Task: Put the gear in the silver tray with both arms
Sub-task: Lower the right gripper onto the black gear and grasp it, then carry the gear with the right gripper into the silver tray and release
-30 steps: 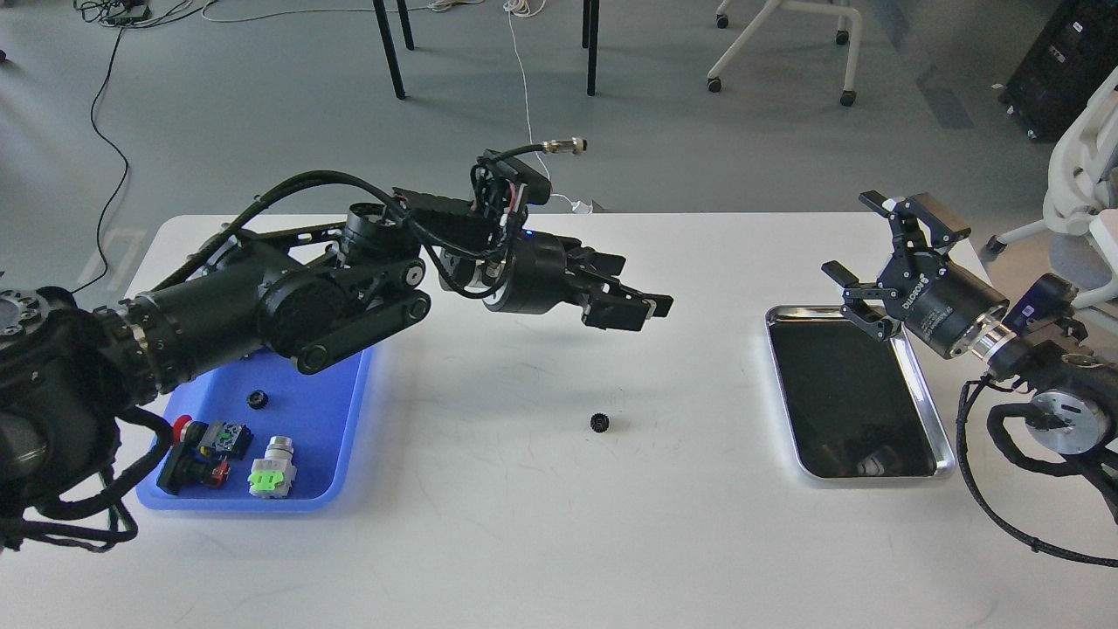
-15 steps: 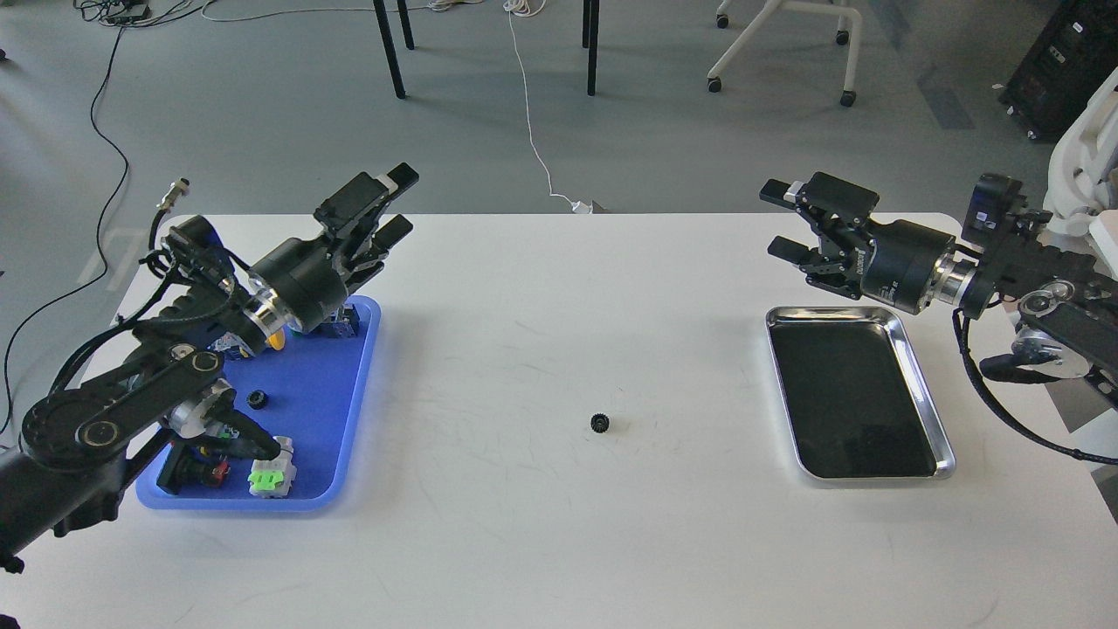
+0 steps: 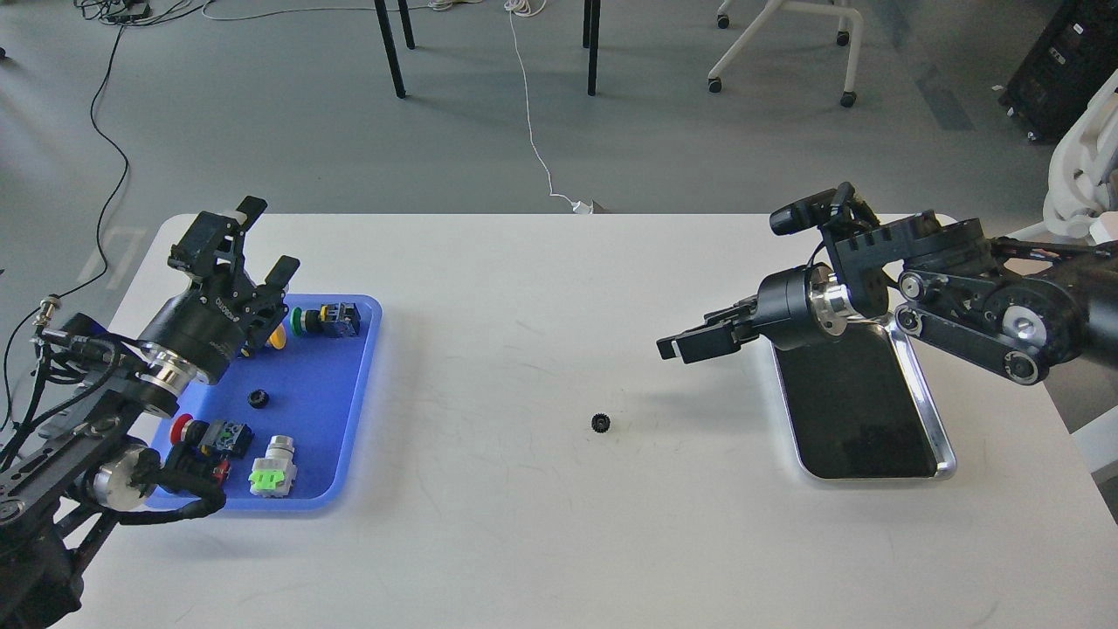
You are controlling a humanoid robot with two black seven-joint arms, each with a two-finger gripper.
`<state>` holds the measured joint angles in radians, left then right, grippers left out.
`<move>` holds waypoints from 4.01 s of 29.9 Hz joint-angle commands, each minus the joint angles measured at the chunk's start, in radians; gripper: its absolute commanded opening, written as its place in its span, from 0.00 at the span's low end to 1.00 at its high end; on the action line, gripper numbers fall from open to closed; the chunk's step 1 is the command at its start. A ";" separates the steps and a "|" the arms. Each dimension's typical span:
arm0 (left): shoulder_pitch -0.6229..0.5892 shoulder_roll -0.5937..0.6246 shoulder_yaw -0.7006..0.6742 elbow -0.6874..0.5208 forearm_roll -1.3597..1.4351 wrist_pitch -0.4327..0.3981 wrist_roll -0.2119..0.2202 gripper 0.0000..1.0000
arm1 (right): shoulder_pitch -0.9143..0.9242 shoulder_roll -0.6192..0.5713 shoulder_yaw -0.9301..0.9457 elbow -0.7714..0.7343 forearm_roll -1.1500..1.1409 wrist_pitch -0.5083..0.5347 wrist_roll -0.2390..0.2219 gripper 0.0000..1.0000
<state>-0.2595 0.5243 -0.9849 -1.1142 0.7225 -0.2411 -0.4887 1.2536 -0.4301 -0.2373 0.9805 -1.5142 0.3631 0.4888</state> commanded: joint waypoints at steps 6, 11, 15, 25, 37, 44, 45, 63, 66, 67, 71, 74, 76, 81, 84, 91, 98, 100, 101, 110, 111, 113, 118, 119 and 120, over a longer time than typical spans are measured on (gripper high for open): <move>0.012 0.000 0.002 -0.068 0.000 0.006 0.000 0.98 | 0.033 0.111 -0.059 -0.002 -0.139 -0.065 0.000 0.99; 0.012 0.002 0.000 -0.075 0.000 0.006 0.000 0.98 | 0.040 0.183 -0.099 -0.003 -0.175 -0.076 0.000 0.99; 0.016 0.003 0.000 -0.073 0.000 0.006 0.000 0.98 | 0.046 0.227 -0.141 -0.017 -0.176 -0.113 0.000 0.98; 0.016 0.002 0.000 -0.081 0.000 0.003 0.000 0.98 | 0.046 0.317 -0.223 -0.088 -0.175 -0.170 0.000 0.88; 0.016 0.002 -0.001 -0.081 0.000 0.002 0.000 0.98 | 0.046 0.338 -0.251 -0.100 -0.175 -0.170 0.000 0.61; 0.016 0.002 -0.003 -0.081 0.000 0.002 0.000 0.98 | 0.046 0.343 -0.252 -0.106 -0.175 -0.170 0.000 0.47; 0.016 0.002 -0.003 -0.081 0.000 0.002 0.000 0.98 | 0.046 0.343 -0.252 -0.106 -0.175 -0.170 0.000 0.47; 0.016 0.002 -0.003 -0.081 0.000 0.002 0.000 0.98 | 0.044 0.352 -0.266 -0.112 -0.172 -0.171 0.000 0.38; 0.016 0.002 -0.003 -0.081 0.000 0.002 0.000 0.98 | 0.044 0.353 -0.266 -0.112 -0.172 -0.171 0.000 0.38; 0.016 0.002 -0.003 -0.081 0.000 0.002 0.000 0.98 | 0.044 0.353 -0.266 -0.112 -0.172 -0.171 0.000 0.38; 0.016 0.002 -0.003 -0.081 0.000 0.002 0.000 0.98 | 0.044 0.361 -0.267 -0.114 -0.170 -0.171 0.000 0.38; 0.016 0.002 -0.003 -0.081 0.000 0.002 0.000 0.98 | 0.044 0.361 -0.267 -0.121 -0.170 -0.171 0.000 0.38; 0.016 0.002 -0.003 -0.081 0.000 0.002 0.000 0.98 | 0.044 0.366 -0.267 -0.131 -0.170 -0.171 0.000 0.38; 0.016 0.002 -0.003 -0.081 0.000 0.002 0.000 0.98 | 0.044 0.367 -0.267 -0.132 -0.170 -0.171 0.000 0.38; 0.016 0.002 -0.003 -0.081 0.000 0.002 0.000 0.98 | 0.044 0.369 -0.269 -0.132 -0.170 -0.171 0.000 0.33; 0.016 0.002 -0.003 -0.081 0.000 0.002 0.000 0.98 | 0.044 0.367 -0.269 -0.131 -0.166 -0.168 0.000 0.16; 0.013 0.002 -0.003 -0.081 0.000 0.002 0.000 0.98 | 0.056 0.358 -0.264 -0.128 -0.156 -0.170 0.000 0.16; 0.012 0.002 -0.003 -0.082 0.000 0.000 0.000 0.98 | 0.088 0.329 -0.261 -0.123 -0.155 -0.171 0.000 0.16; 0.012 0.002 -0.001 -0.082 0.000 0.000 0.000 0.98 | 0.107 0.305 -0.260 -0.120 -0.149 -0.173 0.000 0.16; 0.012 0.002 -0.003 -0.085 0.000 0.000 0.000 0.98 | 0.202 0.010 -0.260 -0.034 -0.149 -0.170 0.000 0.16; 0.012 0.002 -0.003 -0.090 0.000 0.000 0.000 0.98 | 0.199 -0.025 -0.261 -0.034 -0.149 -0.170 0.000 0.16; 0.011 0.002 -0.003 -0.093 0.000 0.000 0.000 0.98 | 0.185 -0.087 -0.263 -0.036 -0.150 -0.170 0.000 0.16; 0.006 -0.001 -0.001 -0.095 0.000 0.000 0.000 0.98 | 0.121 -0.193 -0.261 -0.077 -0.155 -0.191 0.000 0.16; 0.006 -0.001 -0.001 -0.095 0.000 0.000 0.000 0.98 | 0.110 -0.203 -0.263 -0.085 -0.156 -0.200 0.000 0.16; 0.005 -0.001 -0.001 -0.095 -0.002 -0.001 0.000 0.98 | 0.095 -0.214 -0.263 -0.091 -0.156 -0.208 0.000 0.16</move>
<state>-0.2518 0.5235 -0.9866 -1.2086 0.7225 -0.2410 -0.4887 1.3828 -0.6095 -0.4995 0.9107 -1.6689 0.1763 0.4888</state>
